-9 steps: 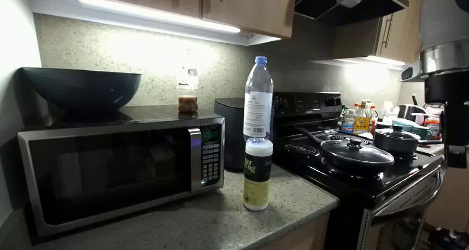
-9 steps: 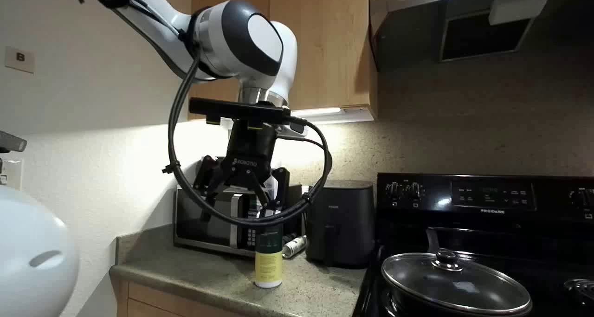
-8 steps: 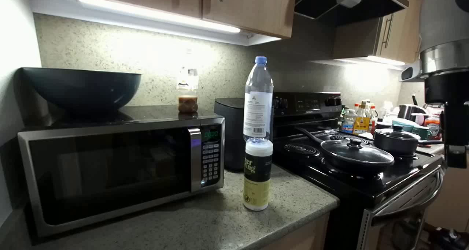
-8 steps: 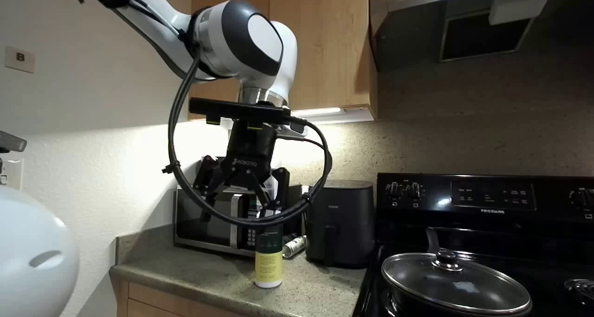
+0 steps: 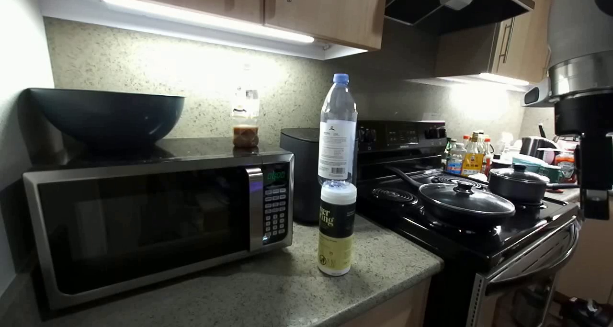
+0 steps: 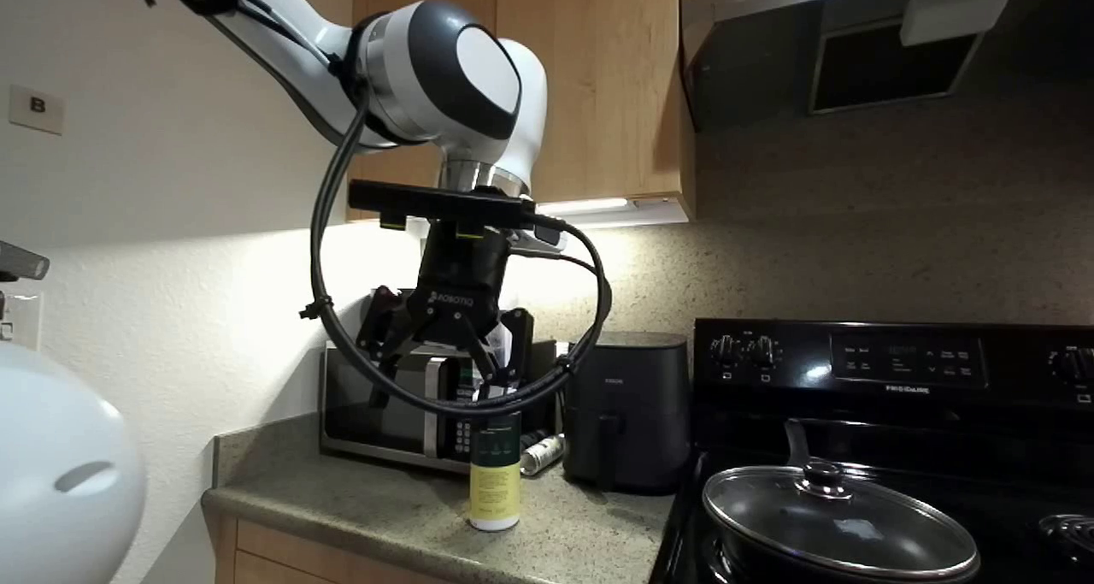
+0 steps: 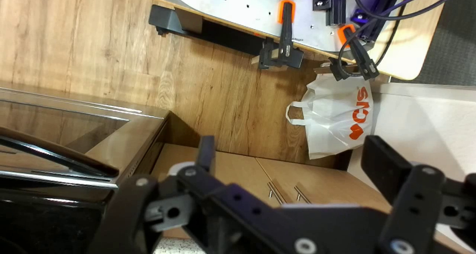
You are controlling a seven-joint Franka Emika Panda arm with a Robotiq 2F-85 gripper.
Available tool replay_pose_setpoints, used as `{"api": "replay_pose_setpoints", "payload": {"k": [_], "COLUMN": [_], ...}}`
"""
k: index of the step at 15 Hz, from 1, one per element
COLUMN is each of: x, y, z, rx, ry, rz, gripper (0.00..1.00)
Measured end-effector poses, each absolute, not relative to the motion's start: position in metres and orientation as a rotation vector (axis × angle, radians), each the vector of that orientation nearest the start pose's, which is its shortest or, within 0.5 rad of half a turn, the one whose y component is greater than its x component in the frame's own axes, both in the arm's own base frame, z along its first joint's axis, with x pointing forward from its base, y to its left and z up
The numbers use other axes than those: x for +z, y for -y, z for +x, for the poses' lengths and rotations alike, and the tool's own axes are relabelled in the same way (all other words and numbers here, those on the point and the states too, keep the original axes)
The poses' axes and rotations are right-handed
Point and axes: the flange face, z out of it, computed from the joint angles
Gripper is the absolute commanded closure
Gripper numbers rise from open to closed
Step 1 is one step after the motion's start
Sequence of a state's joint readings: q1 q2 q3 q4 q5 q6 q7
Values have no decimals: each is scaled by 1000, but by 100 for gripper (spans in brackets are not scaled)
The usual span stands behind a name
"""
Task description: Put the empty bottle on the counter and the bottle with the liquid put on top of the container
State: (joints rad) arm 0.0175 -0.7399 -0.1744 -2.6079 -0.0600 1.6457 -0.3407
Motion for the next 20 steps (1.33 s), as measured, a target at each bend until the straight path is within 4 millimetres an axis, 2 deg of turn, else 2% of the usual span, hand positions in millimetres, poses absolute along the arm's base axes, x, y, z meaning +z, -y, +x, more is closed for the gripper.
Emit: {"api": "replay_pose_setpoints", "payload": {"k": [2,4,9,12,20], "x": [466,476,516,542,543], "y": [49,36,-14,-36,-37], "z": [304,318,383,416,420], "rx": [302,266,20,-159,-160], "ry": [410,479,780,938,940], "rz": [-3003,-3023,-3056,-3043,-3044], "gripper": [0,0,0,0,0]}}
